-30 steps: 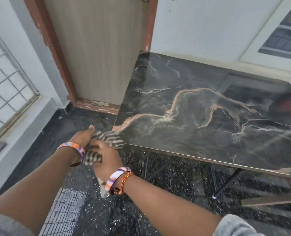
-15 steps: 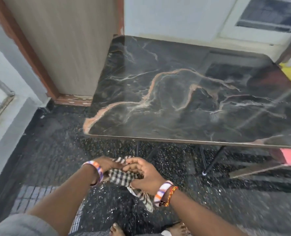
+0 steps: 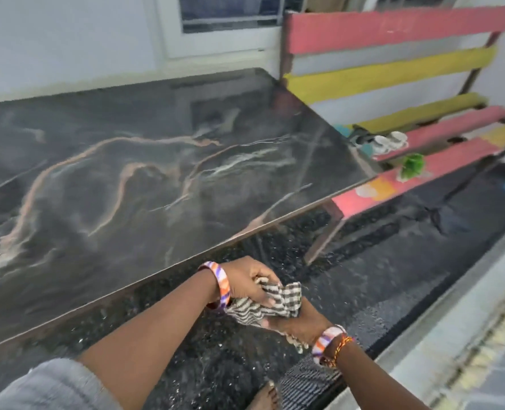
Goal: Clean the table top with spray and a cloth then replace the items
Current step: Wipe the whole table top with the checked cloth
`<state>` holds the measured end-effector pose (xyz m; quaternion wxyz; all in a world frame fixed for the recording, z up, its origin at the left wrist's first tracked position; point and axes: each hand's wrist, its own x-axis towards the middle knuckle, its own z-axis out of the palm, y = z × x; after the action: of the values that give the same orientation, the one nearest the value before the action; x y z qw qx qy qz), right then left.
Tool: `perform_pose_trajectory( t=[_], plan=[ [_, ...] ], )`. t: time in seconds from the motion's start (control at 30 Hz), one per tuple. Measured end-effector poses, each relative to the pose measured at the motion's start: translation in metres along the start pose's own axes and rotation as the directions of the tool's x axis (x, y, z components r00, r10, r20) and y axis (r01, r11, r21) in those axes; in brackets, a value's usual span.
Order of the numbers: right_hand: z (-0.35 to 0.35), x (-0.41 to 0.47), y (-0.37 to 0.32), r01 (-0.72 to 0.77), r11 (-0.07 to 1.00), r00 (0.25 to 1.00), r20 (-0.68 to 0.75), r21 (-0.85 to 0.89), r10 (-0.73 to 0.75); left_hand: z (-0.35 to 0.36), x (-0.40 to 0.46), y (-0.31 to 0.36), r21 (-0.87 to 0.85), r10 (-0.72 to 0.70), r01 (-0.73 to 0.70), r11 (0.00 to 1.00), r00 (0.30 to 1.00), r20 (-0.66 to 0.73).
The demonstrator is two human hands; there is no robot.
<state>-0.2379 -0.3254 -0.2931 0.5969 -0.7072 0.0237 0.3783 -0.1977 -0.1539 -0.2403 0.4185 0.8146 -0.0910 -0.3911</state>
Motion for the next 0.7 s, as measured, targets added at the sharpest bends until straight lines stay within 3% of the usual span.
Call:
perform_pose_trajectory(
  t=[0.1, 0.2, 0.27, 0.33, 0.47, 0.6, 0.7],
  plan=[
    [-0.049, -0.020, -0.012, 0.063, 0.992, 0.986, -0.159, 0.108, -0.045, 0.003, 0.046, 0.036, -0.074, -0.009, 0.007, 0.997, 0.999, -0.038],
    [-0.092, -0.037, -0.019, 0.115, 0.971, 0.962, -0.267, 0.208, -0.057, 0.013, 0.081, 0.063, -0.224, -0.131, 0.103, 0.969, 0.985, -0.113],
    [-0.115, -0.042, -0.023, 0.171, 0.939, 0.933, -0.355, 0.298, -0.057, 0.021, 0.103, 0.074, -0.411, -0.228, 0.189, 0.892, 0.972, -0.049],
    [-0.137, -0.043, -0.026, 0.182, 0.885, 0.890, -0.454, 0.428, 0.036, 0.027, 0.122, 0.085, -0.461, -0.259, 0.252, 0.851, 0.965, 0.051],
    [-0.180, -0.030, -0.025, 0.073, 0.847, 0.849, -0.478, 0.527, 0.224, 0.043, 0.177, 0.093, -0.427, -0.199, 0.245, 0.870, 0.969, 0.149],
    [-0.238, -0.016, -0.042, 0.053, 0.859, 0.851, -0.473, 0.509, 0.228, 0.035, 0.215, 0.150, -0.465, -0.136, 0.157, 0.871, 0.988, 0.080],
    [-0.309, -0.002, -0.067, 0.071, 0.891, 0.803, -0.556, 0.449, 0.216, 0.024, 0.262, 0.194, -0.521, -0.013, 0.017, 0.853, 1.000, 0.011]
  ],
)
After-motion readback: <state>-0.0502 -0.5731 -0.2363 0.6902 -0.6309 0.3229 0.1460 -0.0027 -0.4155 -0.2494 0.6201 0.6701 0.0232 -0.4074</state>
